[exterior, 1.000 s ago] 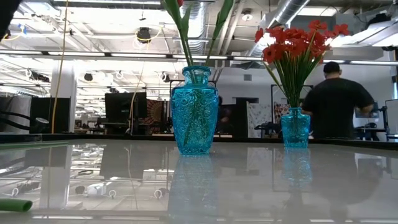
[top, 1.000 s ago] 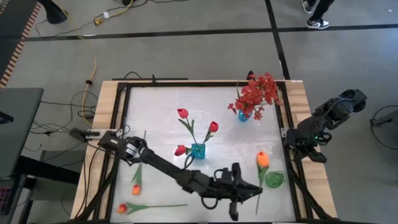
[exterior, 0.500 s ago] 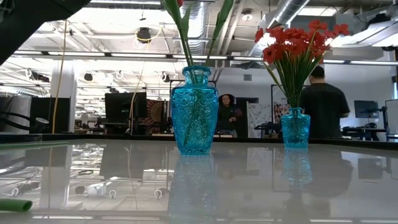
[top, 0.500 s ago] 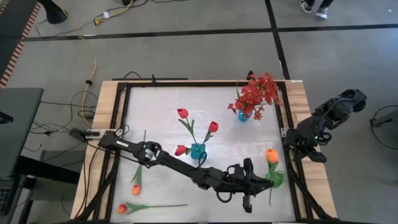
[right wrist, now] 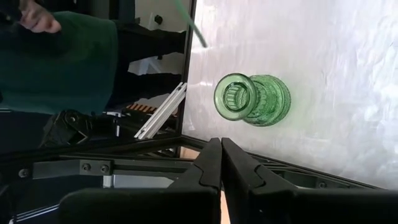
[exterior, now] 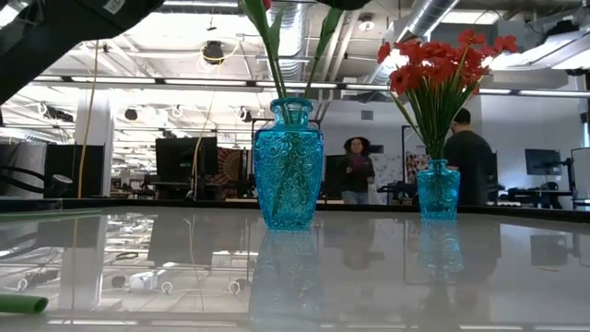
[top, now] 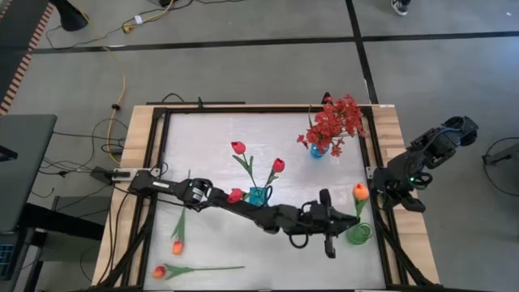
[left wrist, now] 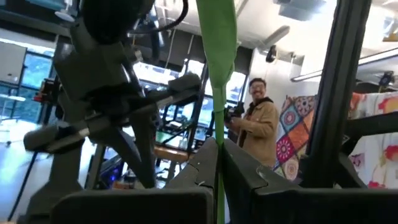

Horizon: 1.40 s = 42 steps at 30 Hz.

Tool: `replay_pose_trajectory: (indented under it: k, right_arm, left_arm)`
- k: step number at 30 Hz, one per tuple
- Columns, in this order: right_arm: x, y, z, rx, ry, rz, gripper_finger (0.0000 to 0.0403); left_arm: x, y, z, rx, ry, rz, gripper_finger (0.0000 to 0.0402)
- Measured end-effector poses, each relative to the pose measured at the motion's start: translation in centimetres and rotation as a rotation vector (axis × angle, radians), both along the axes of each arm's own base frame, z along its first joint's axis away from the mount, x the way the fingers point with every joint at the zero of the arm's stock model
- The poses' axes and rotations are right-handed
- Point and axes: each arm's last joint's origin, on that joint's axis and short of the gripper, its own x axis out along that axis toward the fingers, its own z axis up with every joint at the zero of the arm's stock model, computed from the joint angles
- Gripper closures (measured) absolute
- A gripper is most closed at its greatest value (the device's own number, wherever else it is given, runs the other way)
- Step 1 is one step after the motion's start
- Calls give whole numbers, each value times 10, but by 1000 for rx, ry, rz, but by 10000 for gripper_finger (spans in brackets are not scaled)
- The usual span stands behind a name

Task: Sort flowers into vase by color
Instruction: Put the top orange flower into the green vase

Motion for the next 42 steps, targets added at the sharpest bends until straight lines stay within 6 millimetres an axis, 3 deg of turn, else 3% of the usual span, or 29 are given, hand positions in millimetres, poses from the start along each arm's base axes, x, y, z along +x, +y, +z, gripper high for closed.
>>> replay_pose_trajectory:
  k: [7, 16, 25, 33, 42]
  right_arm:
    - [2, 1, 1, 22, -5, -21, 370]
    - [14, 8, 15, 121, -197, -8, 359]
    - [21, 10, 22, 63, -407, 27, 270]
    - [28, 12, 22, 25, -423, -8, 171]
    - [45, 19, 19, -50, -442, -42, 163]
  left_arm:
    - [4, 19, 2, 11, -24, 5, 401]
    - [2, 22, 8, 6, -90, -10, 401]
    - [2, 23, 8, -9, -91, -13, 401]
    - [1, 24, 10, -33, -114, 15, 401]
    - [1, 30, 11, -98, -124, 60, 401]
